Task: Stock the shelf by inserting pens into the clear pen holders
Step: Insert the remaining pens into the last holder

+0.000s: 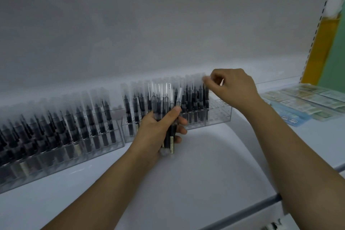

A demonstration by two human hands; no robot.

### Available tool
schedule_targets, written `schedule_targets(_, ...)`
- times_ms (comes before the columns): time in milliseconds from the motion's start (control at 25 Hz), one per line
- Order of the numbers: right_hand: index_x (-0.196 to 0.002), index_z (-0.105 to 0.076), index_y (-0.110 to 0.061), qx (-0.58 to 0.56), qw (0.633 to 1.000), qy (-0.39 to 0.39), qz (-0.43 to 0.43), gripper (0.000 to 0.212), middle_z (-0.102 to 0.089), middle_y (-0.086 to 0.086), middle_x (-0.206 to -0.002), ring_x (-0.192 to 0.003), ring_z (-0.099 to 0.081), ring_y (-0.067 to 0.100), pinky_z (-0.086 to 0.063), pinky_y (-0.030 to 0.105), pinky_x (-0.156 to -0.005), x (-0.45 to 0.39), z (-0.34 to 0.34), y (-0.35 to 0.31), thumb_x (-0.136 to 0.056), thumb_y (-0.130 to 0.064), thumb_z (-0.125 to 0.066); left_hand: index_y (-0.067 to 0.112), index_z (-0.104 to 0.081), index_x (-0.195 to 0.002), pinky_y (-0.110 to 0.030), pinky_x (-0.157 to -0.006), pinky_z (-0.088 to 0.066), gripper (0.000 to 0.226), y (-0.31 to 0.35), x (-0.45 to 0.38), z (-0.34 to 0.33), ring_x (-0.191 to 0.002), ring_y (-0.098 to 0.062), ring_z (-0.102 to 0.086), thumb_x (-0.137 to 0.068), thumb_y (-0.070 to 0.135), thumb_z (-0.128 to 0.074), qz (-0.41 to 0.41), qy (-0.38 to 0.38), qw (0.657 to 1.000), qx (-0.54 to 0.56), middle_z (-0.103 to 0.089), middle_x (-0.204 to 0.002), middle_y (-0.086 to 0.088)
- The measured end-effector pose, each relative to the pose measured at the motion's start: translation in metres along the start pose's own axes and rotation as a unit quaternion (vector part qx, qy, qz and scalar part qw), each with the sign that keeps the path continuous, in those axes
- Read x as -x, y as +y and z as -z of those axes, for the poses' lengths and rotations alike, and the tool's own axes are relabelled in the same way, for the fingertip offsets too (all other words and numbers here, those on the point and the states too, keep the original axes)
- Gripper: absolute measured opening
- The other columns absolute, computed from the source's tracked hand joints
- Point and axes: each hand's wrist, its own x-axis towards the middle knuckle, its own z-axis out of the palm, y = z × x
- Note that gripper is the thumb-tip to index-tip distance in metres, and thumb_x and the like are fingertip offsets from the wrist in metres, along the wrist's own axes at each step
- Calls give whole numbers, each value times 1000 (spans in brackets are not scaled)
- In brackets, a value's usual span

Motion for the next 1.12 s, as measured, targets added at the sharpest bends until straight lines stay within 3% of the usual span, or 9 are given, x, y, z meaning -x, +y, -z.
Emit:
schedule_targets(160,-67,-66,-11,-176,979,99,8,62,-56,-11,-50,-47,-49,5,-36,24,-55,8,11,-10,-96,-59,-40,0,-69,-92,-28,-49,-54,30,4,3,1,-58,-17,-66,-88,30,-68,-10,6,1000,-15,-70,-72,-10)
schedule_targets(320,-76,-76,-12,-300,943,-125,66,52,-64,6,-57,-47,-45,6,-40,18,-54,23,2,-39,-82,-60,-58,-4,-70,-94,-26,-50,-55,35,3,2,-1,-60,-20,-70,-85,30,-72,-8,21,1000,-16,-72,-73,-15)
schedule_targets(480,-82,-78,-17,-385,916,-108,34,26,-69,4,-65,-50,-50,6,-40,17,-51,14,6,-36,-90,-39,-66,0,-71,-88,-30,-53,-59,26,1,-2,-2,-70,-22,-75,-86,27,-70,-19,27,999,-11,-74,-77,-9)
schedule_targets(600,-88,-77,-12,-421,889,-178,23,40,-66,14,-70,-44,-38,6,-32,16,-45,15,10,-36,-82,-50,-65,3,-71,-82,-28,-51,-57,24,-1,-2,-4,-65,-20,-73,-86,27,-70,-20,31,999,-37,-74,-71,-7)
schedule_targets(680,-85,-77,-11,-363,906,-218,26,41,-57,2,-56,-44,-35,7,-32,19,-45,20,5,-41,-80,-50,-67,3,-72,-84,-28,-51,-56,22,-2,-2,-4,-65,-20,-73,-87,25,-69,-25,29,999,-32,-74,-74,-8)
schedule_targets(800,-83,-74,-16,-374,923,-96,-15,22,-61,-9,-60,-42,-35,4,-31,17,-41,15,4,-39,-93,-32,-63,0,-71,-89,-27,-52,-56,23,-1,-4,-1,-65,-20,-73,-88,23,-69,-29,36,999,-15,-76,-79,-9)
schedule_targets(960,-84,-56,-13,-496,821,266,-96,28,-69,4,-74,-40,-43,13,-34,22,-42,1,23,-13,-105,-21,-40,3,-66,-76,-31,-53,-49,29,-5,-4,1,-50,-21,-57,-88,30,-69,-40,40,995,-87,-65,-61,-8)
schedule_targets(1040,-92,-53,-11,-414,846,324,-91,27,-70,3,-73,-40,-49,17,-39,25,-47,-1,21,-3,-106,-27,-37,6,-63,-72,-36,-56,-45,35,-6,-3,1,-48,-21,-50,-86,37,-70,-28,32,994,-105,-59,-55,-7)
schedule_targets(1120,-97,-54,-11,-354,884,296,-74,26,-68,2,-72,-44,-53,16,-43,25,-49,-1,10,-2,-106,-29,-37,7,-62,-69,-36,-54,-41,41,-7,-3,0,-46,-20,-47,-80,45,-71,-13,26,995,-99,-56,-54,-7)
